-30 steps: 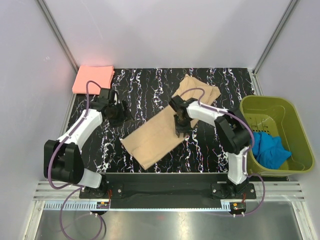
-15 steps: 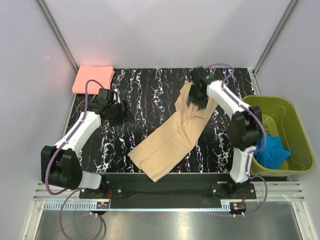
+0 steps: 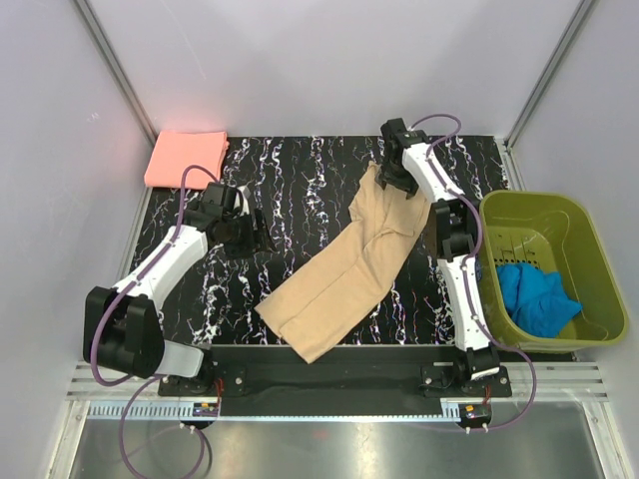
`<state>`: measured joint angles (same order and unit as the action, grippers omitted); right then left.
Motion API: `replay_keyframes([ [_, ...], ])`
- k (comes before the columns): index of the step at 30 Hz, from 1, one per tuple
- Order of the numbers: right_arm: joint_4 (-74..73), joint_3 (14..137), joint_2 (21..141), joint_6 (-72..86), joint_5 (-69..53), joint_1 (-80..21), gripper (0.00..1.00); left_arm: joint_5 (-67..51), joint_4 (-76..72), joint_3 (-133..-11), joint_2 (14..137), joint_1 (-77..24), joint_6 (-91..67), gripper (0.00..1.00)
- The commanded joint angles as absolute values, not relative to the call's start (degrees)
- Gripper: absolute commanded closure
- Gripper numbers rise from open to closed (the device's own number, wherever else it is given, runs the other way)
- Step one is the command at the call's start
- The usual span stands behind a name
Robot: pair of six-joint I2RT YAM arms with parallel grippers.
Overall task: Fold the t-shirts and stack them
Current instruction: Fold the tshirt
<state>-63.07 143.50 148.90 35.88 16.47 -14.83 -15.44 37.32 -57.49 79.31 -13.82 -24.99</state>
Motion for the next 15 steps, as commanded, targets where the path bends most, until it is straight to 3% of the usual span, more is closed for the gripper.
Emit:
replay_keyframes([
  [1,-62.06,140.73,147.39,36.22,21.53,-15.29,0.2,-16.26,35.77,-57.66,78.48,-13.97,-23.2,0.28],
  [8,-57.58,149.58,156.34,26.74,19.87,-15.73,0.21,-16.61,34.9,-57.48,80.24,-13.97,-23.38,0.28],
  [15,-42.75,154.6,158.56,23.73,18.81,-16.79,0.17,-13.98,35.06,-57.56,81.56,-16.69,-22.85,0.28],
])
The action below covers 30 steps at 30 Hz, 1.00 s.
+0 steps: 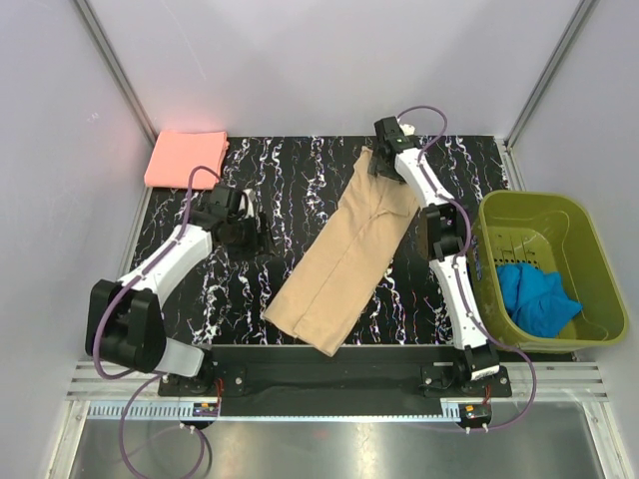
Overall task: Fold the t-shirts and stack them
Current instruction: Fold the tshirt
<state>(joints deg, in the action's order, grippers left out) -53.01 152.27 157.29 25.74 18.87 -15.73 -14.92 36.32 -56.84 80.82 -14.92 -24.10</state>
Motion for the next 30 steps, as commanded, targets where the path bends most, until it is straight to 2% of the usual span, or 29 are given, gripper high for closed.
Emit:
replay_keyframes([
  [1,-41.5,154.86,158.29,23.9,18.46,-16.79,0.16,-13.45,35.33,-58.0,82.17,-18.61,-22.68,0.28],
  [6,-39.72,157.94,154.26,26.19,13.63,-16.96,0.16,-10.55,36.21,-61.87,85.77,-25.48,-22.15,0.23],
  [11,-46.91,151.63,140.65,26.72,13.36,-17.05,0.14,-8.52,34.9,-64.24,92.53,-31.37,-21.8,0.2],
  [17,-55.72,134.68,124.3,26.27,12.49,-16.79,0.1,-5.63,35.24,-68.01,97.46,-38.57,-22.15,0.2],
  [22,-51.34,105.51,107.1,30.4,8.62,-16.88,0.1,1.83,38.14,-71.18,106.77,-42.8,-24.52,0.21],
  [24,-46.79,95.34,103.9,31.29,9.49,-16.88,0.1,2.9,40.07,-71.8,109.59,-43.59,-24.96,0.22],
  [30,-43.42,95.52,108.71,31.37,10.11,-16.96,0.1,-6.31,37.71,-66.81,111.45,-45.35,-28.73,0.23],
])
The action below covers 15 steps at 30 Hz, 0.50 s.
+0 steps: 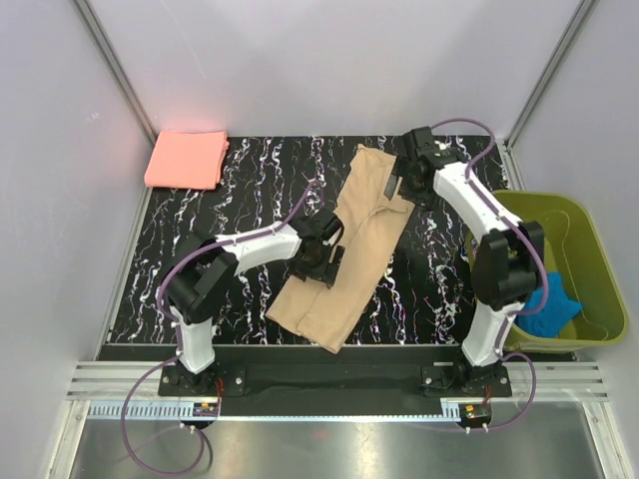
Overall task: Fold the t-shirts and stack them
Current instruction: Fold the tshirt
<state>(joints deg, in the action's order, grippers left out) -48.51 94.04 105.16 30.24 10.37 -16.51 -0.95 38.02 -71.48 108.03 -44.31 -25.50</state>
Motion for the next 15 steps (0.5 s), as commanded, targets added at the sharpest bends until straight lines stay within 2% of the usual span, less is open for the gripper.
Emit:
replay_keyframes([
  [1,-42.9,96.58,111.85,31.64,9.85,-16.88,0.1,-7.81,36.92,-65.49,111.53,-45.61,-29.7,0.23],
  [10,-44.83,120.13,133.4,27.34,15.55,-17.4,0.11,-17.83,32.44,-59.42,110.22,-47.11,-34.71,0.23],
  [15,-46.49,132.52,144.2,24.0,14.24,-17.93,0.11,-22.67,28.75,-57.83,108.55,-47.29,-39.1,0.23],
])
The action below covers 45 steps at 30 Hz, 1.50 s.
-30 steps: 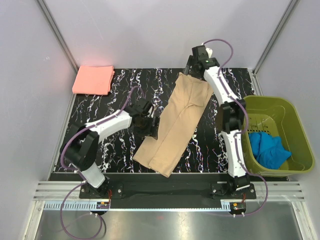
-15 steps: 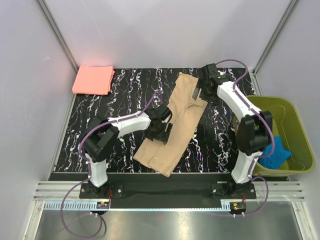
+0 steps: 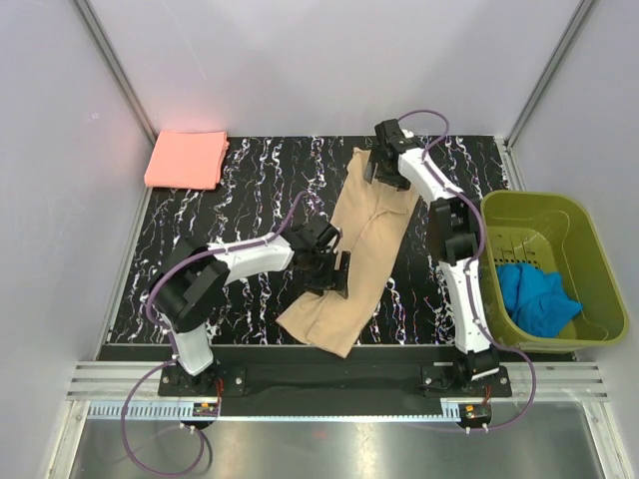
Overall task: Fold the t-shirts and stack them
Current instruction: Fold the tshirt
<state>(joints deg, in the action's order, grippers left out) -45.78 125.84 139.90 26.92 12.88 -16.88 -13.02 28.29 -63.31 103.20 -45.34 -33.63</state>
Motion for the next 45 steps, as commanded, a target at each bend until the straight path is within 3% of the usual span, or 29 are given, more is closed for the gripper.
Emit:
replay_keyframes([
  [1,-46.76,134.11,145.45,23.56,13.89,-18.19,0.12,-23.37,27.52,-58.01,108.46,-47.37,-39.81,0.23],
  [8,-52.21,150.27,157.14,18.55,12.31,-21.44,0.14,-27.33,23.21,-57.13,106.7,-48.16,-46.31,0.23],
  [17,-39.73,156.07,161.54,18.19,3.44,-25.49,0.16,-25.5,18.1,-51.86,100.38,-48.25,-53.26,0.22],
  [21,-37.18,157.94,159.89,19.34,3.43,-25.23,0.16,-20.49,26.68,-56.92,98.01,-47.99,-48.72,0.2],
  [30,-43.84,148.46,140.66,21.26,0.36,-22.42,0.09,-15.03,45.34,-68.73,89.57,-47.03,-40.7,0.14],
  [34,-52.62,137.77,132.03,21.89,-1.67,-20.75,0.08,-15.55,46.15,-66.19,83.86,-41.16,-37.71,0.16],
  [39,-51.51,118.42,118.42,20.92,-1.84,-20.48,0.08,-14.68,42.81,-67.48,84.54,-33.41,-34.81,0.22],
  [45,-48.77,107.58,115.48,22.42,-1.33,-23.97,0.03,-12.57,41.41,-73.83,86.93,-30.15,-33.84,0.26],
])
